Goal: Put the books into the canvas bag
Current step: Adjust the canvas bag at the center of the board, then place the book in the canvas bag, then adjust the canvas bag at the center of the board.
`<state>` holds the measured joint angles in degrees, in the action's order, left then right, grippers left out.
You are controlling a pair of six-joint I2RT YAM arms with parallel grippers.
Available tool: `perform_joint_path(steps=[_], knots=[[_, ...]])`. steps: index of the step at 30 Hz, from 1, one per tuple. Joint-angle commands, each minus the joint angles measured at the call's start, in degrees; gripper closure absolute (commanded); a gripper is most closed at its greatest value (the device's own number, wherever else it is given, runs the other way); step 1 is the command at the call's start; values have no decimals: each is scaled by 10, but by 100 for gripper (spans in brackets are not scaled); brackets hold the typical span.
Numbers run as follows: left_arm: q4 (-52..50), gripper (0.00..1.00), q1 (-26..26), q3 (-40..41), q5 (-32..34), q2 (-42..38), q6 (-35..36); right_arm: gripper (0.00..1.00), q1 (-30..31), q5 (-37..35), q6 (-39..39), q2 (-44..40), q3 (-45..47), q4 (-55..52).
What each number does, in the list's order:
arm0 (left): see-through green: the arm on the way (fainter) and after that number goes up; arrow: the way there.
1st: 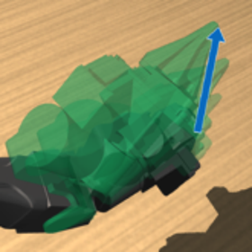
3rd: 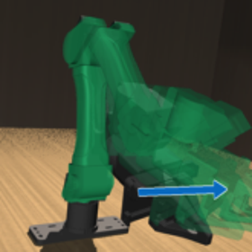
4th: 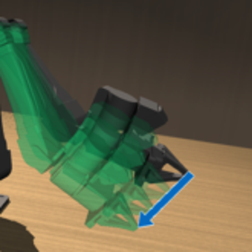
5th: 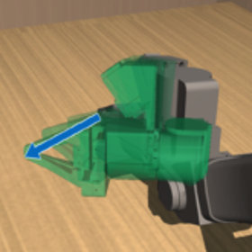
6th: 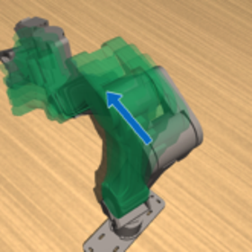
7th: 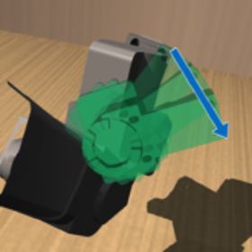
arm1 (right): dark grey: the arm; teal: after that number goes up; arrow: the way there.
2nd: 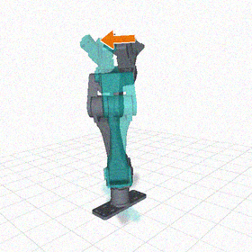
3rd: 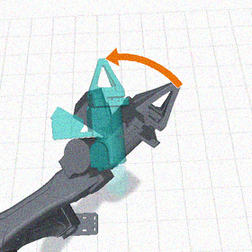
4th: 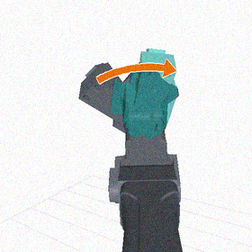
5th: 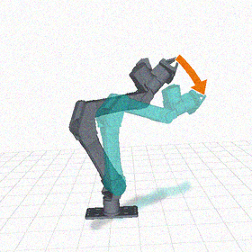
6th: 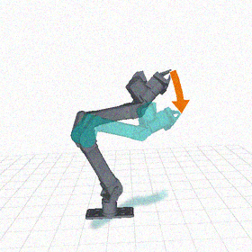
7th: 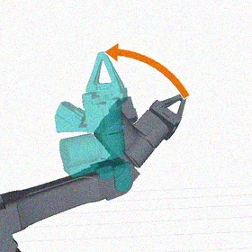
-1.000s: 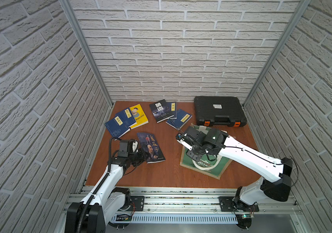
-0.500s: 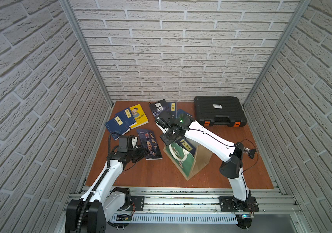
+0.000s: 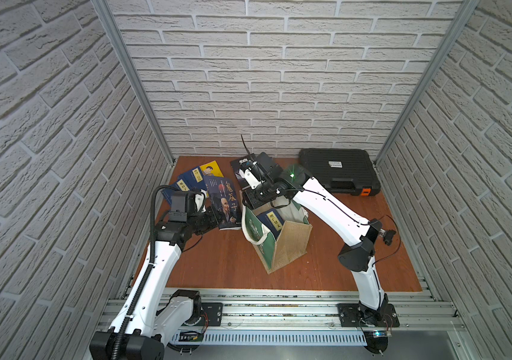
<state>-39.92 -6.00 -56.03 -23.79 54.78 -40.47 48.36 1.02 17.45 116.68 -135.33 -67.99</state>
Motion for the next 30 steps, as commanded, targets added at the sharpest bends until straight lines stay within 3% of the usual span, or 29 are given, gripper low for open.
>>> perform_joint_path(steps=[1,5,9,17,20,23,25,30], knots=[[-5,100,5,-79,19,-23,23,45,-7,-44,-34,-100,37,23],[-12,100,0,-177,19,-9,20,42,-41,-93,-48,-161,104,35],[-8,100,-36,-245,31,5,14,40,-90,-67,-50,-181,163,28],[23,100,-254,-258,153,53,23,41,-123,20,-57,-148,246,49],[13,100,-321,-257,203,88,34,54,-128,12,-54,-129,244,30],[-5,100,-367,-258,241,116,38,81,-141,-8,-43,-131,255,15],[-23,100,-391,-257,260,130,42,92,-155,-15,-29,-146,283,20],[-75,100,-424,-251,281,145,45,94,-193,-15,6,-198,365,47]])
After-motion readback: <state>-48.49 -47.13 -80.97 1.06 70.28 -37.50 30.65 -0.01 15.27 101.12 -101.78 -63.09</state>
